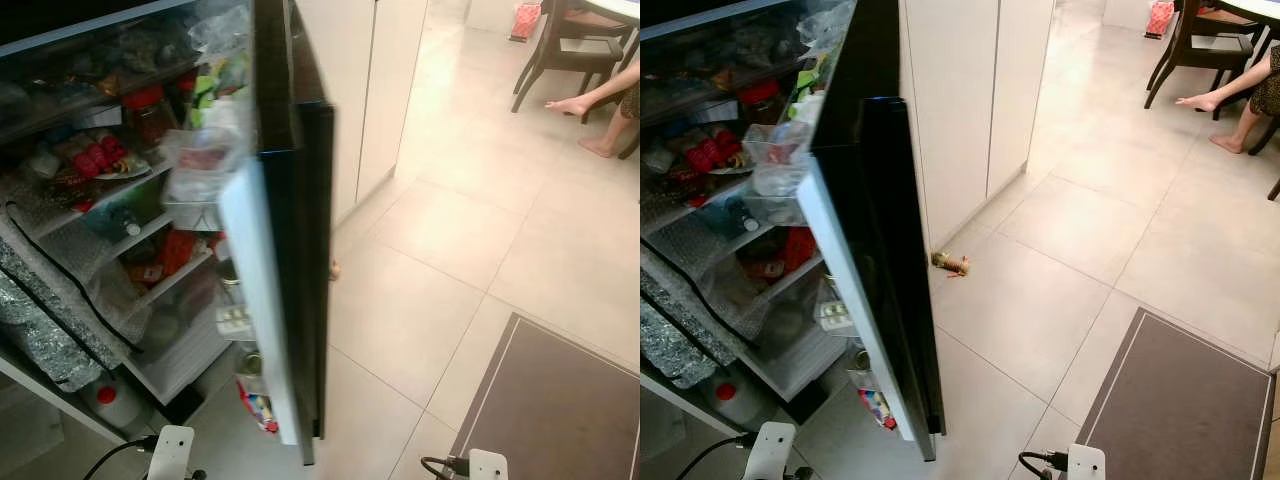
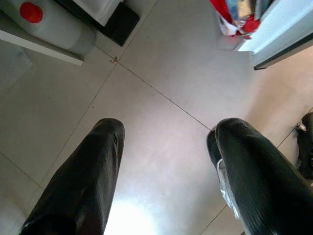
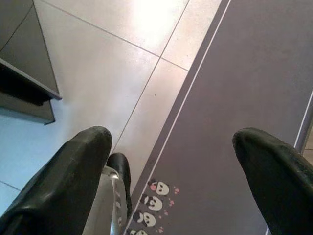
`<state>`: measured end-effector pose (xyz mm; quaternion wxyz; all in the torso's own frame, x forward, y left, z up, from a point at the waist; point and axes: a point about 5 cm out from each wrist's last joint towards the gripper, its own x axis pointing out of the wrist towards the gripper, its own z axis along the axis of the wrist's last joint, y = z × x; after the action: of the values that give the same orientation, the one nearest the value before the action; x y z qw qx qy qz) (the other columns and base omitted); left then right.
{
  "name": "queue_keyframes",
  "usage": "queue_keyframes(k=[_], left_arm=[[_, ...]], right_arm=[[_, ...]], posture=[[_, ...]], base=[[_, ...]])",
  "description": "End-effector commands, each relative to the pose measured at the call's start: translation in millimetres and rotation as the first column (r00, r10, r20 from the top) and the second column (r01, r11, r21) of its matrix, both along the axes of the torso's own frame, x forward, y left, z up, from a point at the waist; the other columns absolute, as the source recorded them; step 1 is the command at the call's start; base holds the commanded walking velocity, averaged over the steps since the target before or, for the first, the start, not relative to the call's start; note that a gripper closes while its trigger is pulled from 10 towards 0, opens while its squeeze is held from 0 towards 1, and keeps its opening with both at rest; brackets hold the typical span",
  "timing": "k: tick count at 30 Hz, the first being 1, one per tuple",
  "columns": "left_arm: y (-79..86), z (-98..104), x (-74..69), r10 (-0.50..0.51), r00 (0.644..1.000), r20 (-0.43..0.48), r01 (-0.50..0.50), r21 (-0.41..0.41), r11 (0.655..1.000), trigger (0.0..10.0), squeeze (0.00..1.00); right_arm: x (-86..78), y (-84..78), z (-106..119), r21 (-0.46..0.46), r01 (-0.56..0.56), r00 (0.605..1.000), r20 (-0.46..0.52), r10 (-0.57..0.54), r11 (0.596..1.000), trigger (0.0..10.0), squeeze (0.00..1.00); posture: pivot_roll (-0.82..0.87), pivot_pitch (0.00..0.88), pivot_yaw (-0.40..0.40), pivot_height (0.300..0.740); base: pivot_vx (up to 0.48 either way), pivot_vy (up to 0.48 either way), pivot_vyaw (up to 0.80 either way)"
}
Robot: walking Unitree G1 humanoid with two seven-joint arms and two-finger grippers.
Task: Restocking fridge
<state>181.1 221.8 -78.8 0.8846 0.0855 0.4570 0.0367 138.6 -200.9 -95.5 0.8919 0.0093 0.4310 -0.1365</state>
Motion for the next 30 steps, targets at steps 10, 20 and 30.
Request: queue_keyframes(k=[10, 20, 30], left_arm=[[1.8, -1, -3.2, 0.039, 0.999, -0.008, -0.039, 0.001, 0.999, 10.0, 0.00], [0.0, -2, -3.2, 0.048, 0.999, 0.001, -0.048, -0.033, 0.998, 10.0, 0.00], [-8.4, 1, 2.3, -0.100, 0.995, 0.021, 0.101, -0.093, 0.990, 10.0, 0.00]], right_arm=[[43.7, -49.0, 42, -0.103, 0.115, 0.937, 0.342, -0.074, 0.988, 10.0, 0.00], [40.1, -51.1, 50, -0.067, 0.115, 0.891, 0.448, -0.073, 0.991, 10.0, 0.00], [40.4, -54.7, 47, -0.049, 0.074, 0.915, 0.400, -0.048, 0.996, 10.0, 0.00]], posture=[[-0.14, 0.000, 0.023, 0.740], [-0.15, 0.000, 0.025, 0.740], [-0.14, 0.000, 0.018, 0.740]], base=[[0.000, 0.000, 0.00], [0.000, 0.000, 0.00], [0.000, 0.000, 0.00]])
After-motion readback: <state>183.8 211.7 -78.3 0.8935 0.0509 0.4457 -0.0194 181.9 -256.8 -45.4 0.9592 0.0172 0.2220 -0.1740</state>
